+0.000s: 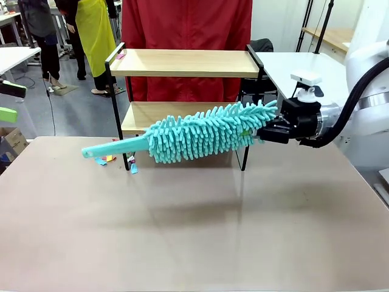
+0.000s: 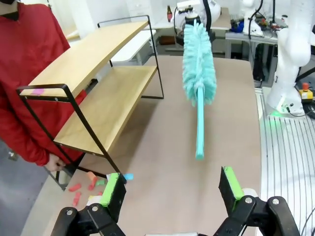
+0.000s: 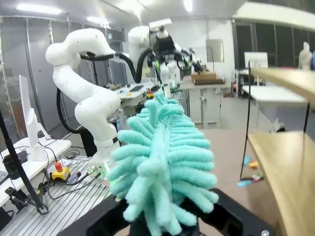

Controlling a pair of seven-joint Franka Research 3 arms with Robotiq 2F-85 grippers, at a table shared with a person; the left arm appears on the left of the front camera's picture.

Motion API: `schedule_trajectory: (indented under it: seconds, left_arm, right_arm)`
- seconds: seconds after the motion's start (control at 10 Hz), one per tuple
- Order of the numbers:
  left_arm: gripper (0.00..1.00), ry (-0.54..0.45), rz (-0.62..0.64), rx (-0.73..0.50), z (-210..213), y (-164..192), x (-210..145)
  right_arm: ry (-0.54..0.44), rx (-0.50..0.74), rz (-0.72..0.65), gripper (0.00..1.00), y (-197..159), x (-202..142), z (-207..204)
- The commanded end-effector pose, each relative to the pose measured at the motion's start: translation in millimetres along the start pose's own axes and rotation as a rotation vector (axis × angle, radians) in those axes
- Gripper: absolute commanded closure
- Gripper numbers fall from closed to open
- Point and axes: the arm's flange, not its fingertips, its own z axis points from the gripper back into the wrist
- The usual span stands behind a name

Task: Clean the shelf.
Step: Hand the Duster back to the human.

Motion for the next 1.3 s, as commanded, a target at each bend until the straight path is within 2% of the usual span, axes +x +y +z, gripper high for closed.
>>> schedule_trajectory:
  seconds: [0.0,0.1,0.3,0.5,0.7,0.9,1.1,1.2]
  left_arm:
    - [0.0,-0.023,-0.024,0.001,-3,2,3]
    - [0.0,-0.023,-0.024,0.001,-3,2,3]
    - [0.0,-0.023,-0.024,0.001,-3,2,3]
    - [0.0,-0.023,-0.024,0.001,-3,2,3]
    - [0.0,-0.023,-0.024,0.001,-3,2,3]
    - [0.0,-0.023,-0.024,0.001,-3,2,3]
    - [0.0,-0.023,-0.024,0.001,-3,2,3]
    - [0.0,-0.023,-0.024,0.001,-3,2,3]
  right_arm:
    - [-0.131,0.004,0.099,0.85,23,40,3]
    - [-0.206,0.016,0.13,0.85,34,61,2]
    - [-0.258,-0.051,0.244,0.85,59,97,4]
    - [-0.336,-0.294,0.384,0.85,86,124,26]
    - [-0.432,-0.502,0.463,0.85,111,134,59]
    - [-0.492,-0.786,0.532,0.85,133,139,100]
    - [-0.538,-1.024,0.5,0.85,145,137,136]
    - [-0.561,-1.103,0.47,0.85,145,136,150]
